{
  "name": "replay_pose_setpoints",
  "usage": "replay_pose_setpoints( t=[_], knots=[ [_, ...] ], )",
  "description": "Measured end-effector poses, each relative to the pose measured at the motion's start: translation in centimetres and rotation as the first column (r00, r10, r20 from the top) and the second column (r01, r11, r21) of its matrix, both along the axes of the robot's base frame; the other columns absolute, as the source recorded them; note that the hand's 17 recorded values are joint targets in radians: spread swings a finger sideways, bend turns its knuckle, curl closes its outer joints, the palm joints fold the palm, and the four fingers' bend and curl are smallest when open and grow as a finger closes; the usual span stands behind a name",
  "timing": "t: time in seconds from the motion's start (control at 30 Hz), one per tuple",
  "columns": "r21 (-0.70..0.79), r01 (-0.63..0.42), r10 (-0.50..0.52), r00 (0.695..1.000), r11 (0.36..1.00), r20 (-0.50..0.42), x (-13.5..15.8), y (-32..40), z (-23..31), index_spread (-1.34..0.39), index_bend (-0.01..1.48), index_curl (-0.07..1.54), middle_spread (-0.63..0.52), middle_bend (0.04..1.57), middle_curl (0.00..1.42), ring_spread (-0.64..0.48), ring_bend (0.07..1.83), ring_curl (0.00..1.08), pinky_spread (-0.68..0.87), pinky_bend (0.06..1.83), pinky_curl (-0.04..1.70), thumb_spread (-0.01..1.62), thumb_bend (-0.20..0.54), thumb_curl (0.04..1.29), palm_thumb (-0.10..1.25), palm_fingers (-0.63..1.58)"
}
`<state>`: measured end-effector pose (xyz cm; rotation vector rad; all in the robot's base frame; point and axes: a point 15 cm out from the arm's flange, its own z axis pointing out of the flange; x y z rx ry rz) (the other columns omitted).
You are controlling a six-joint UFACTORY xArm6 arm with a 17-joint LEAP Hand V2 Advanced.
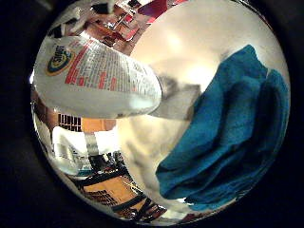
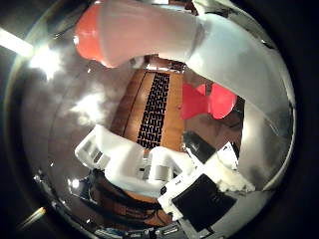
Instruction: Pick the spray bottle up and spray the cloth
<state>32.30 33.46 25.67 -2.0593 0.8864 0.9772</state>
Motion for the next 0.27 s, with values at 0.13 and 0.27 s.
replay_pose_setpoints(
  t=[0.13,0.27],
  knots=[
    [-0.011,0.024,-0.024,0.999,1.0,0.037,0.1,-1.9,1.3,-0.28,0.25,0.49,-0.06,0.62,0.46,0.01,0.71,0.33,0.37,0.52,0.59,1.02,-0.027,0.48,0.73,0.13],
    [-0.026,0.05,-0.048,0.997,0.998,0.068,0.0,-3.9,2.2,-0.27,0.2,0.46,-0.05,0.55,0.44,0.03,0.64,0.31,0.42,0.48,0.53,1.02,-0.025,0.46,0.72,0.19]
  ],
)
